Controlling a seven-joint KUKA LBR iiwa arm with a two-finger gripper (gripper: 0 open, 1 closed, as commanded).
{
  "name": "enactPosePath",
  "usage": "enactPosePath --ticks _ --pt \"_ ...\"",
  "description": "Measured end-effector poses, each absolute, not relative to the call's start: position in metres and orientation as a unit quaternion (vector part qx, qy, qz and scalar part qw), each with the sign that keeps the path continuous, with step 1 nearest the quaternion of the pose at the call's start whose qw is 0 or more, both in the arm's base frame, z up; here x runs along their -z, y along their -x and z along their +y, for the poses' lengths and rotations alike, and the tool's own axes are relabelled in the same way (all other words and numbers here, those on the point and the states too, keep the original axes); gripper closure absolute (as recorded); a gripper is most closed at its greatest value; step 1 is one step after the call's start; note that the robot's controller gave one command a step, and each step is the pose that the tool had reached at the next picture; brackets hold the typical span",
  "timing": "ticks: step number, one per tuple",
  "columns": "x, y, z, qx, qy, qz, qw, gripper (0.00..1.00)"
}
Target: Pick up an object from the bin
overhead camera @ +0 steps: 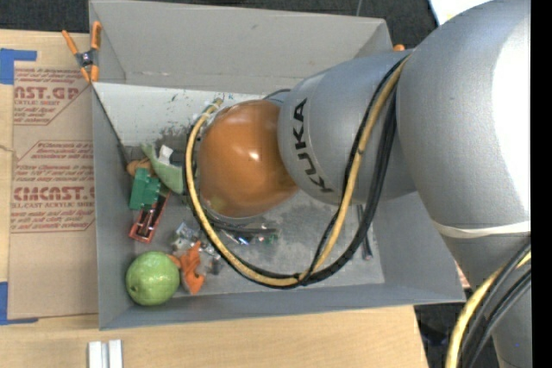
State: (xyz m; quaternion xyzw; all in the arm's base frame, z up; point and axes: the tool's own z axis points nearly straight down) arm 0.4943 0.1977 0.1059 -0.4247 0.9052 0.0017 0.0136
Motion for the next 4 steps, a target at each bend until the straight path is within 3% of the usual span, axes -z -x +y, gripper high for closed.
enactPosePath --ticks 1,2,3,4 --pt "-0.094 -0.497 0.177 -0.004 0.420 0.907 0.019 1.00" --pt "-0.127 -0.505 0.179 0.000 0.529 0.849 0.014 1.00" --pt "-0.197 -0.513 0.184 -0.002 0.470 0.883 0.013 1.00" --pt "-0.256 -0.505 0.175 -0.003 0.491 0.871 0.012 1.00"
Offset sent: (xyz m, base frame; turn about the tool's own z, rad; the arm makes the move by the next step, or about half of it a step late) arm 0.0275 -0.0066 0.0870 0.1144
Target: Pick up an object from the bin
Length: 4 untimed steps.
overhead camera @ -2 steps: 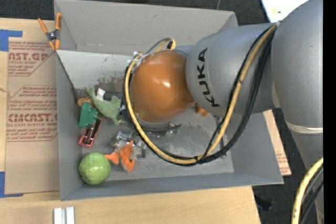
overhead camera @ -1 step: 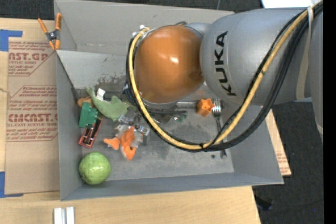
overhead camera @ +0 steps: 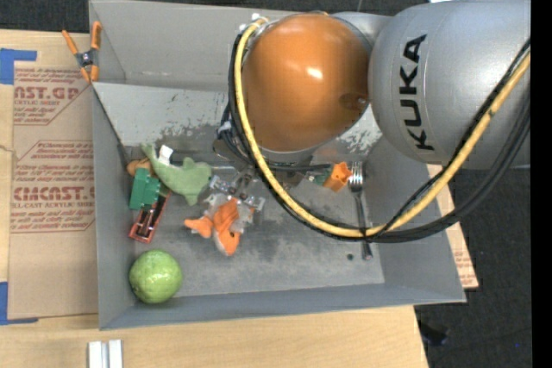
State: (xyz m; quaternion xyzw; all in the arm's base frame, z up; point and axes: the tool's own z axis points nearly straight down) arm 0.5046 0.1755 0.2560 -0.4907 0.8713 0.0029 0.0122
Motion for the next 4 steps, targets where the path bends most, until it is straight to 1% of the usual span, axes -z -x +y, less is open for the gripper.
enactPosePath --ticks 1,2,3,4 --pt "-0.204 -0.527 0.157 -0.004 0.396 0.918 0.018 1.00" --pt "-0.162 -0.524 0.171 -0.004 0.399 0.917 0.018 1.00" --pt "-0.107 -0.533 0.184 -0.003 0.468 0.884 0.019 1.00" --pt "-0.086 -0.562 0.158 -0.009 0.355 0.934 0.025 1.00"
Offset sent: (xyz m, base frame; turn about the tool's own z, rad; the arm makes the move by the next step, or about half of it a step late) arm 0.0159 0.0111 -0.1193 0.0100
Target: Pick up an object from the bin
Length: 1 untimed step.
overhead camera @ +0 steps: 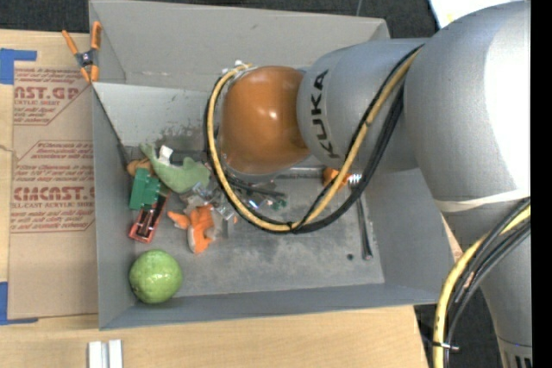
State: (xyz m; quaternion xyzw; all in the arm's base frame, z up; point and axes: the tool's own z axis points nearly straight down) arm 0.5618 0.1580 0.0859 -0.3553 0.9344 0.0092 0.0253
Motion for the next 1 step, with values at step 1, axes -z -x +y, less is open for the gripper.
enactPosePath --ticks 1 --pt "-0.0818 -0.5022 0.1548 -0.009 0.348 0.937 0.036 1.00"
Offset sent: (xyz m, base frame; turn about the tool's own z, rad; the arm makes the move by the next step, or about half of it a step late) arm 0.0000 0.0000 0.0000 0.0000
